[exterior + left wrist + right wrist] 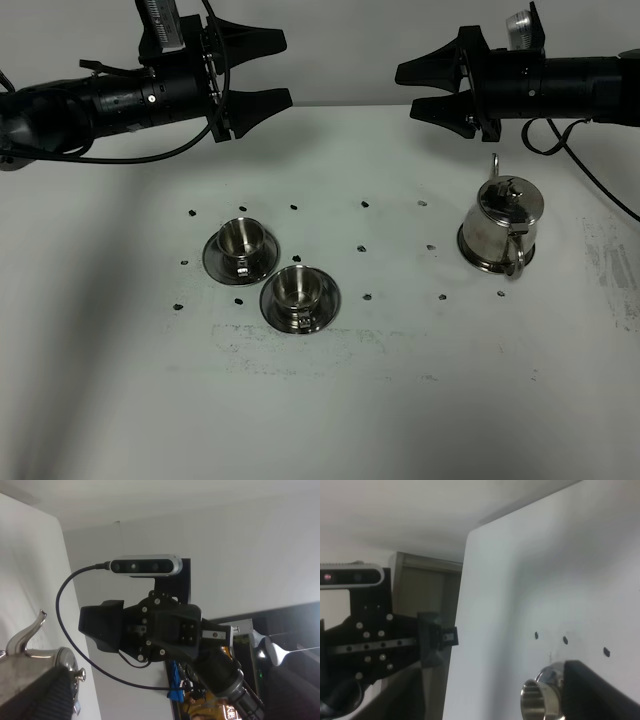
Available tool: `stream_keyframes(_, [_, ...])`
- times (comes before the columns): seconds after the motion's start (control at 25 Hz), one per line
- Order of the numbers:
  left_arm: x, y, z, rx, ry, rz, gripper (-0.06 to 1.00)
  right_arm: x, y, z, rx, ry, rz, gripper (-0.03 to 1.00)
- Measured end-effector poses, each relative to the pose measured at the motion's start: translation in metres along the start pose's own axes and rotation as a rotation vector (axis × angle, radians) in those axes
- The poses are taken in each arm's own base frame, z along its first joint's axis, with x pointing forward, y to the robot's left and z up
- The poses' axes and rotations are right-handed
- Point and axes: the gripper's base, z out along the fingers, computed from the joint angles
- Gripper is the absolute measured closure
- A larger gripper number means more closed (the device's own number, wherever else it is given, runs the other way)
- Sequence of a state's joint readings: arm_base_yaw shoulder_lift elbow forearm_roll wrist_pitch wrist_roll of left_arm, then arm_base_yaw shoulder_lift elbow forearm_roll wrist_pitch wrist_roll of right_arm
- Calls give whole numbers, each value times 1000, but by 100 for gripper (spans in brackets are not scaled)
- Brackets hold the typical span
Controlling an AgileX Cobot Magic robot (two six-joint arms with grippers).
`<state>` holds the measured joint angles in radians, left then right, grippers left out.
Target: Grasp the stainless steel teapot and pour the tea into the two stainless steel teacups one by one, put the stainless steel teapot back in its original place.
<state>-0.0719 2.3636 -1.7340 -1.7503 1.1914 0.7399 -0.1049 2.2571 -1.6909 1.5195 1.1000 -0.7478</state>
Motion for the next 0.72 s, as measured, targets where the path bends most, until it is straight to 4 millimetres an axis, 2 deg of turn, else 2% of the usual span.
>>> stream_keyframes(0.4, [0, 0, 0, 0, 0, 6, 18, 0, 0, 0, 0, 0, -4, 37])
stream_keyframes(0.56, [0, -1, 0, -16, 20, 57, 18, 0, 1, 0, -1, 0, -103, 38])
stream_keyframes(0.72, [-5, -26, 0, -120, 90, 198, 18, -7, 13, -4, 50, 30, -273, 38])
